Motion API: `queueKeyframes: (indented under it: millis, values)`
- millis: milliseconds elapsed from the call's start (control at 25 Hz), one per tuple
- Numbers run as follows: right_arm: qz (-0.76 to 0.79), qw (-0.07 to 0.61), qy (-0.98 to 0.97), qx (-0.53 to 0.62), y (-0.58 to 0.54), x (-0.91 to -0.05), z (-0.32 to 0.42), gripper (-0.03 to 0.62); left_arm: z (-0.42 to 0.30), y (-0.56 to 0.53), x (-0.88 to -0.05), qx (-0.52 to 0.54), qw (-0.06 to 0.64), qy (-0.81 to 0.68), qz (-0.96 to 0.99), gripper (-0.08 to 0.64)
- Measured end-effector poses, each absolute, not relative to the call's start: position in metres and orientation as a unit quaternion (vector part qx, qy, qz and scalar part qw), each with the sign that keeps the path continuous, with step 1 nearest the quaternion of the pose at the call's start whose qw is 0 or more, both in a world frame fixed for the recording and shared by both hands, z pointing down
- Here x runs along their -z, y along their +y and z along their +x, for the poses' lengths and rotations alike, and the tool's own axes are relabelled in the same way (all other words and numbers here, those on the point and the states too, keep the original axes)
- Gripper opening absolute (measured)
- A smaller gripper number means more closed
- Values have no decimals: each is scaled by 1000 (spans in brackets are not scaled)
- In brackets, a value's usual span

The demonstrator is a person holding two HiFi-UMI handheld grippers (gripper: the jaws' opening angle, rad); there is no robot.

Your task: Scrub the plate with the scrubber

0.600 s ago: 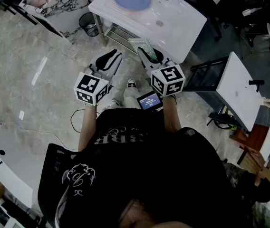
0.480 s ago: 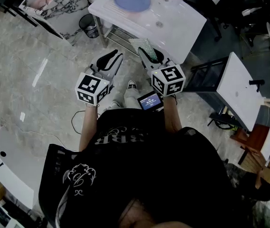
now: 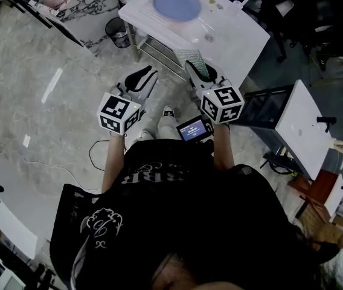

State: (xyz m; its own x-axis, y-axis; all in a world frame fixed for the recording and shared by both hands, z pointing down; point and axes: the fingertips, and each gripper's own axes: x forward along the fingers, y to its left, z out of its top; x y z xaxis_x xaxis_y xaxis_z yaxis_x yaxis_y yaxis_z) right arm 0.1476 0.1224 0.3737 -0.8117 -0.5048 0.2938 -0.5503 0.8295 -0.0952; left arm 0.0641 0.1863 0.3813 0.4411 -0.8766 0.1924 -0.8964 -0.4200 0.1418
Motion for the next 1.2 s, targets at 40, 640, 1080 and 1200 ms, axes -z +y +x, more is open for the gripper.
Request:
queueKeyframes:
  millis: [40, 640, 1080, 1200]
  values:
    - [278, 130, -947, -89, 117, -375, 147, 91, 62, 182, -382, -45, 114, -528, 841, 91]
    - [255, 134, -954, -83, 24, -387, 148, 91, 58, 98, -385, -61, 112, -555, 822, 91]
    - [241, 132, -956, -104, -4, -399, 143, 91, 59, 66, -391, -78, 122, -553, 820, 91]
    - [244, 134, -954, -114, -10, -404, 138, 91, 53, 53, -397, -77, 129, -546, 824, 91]
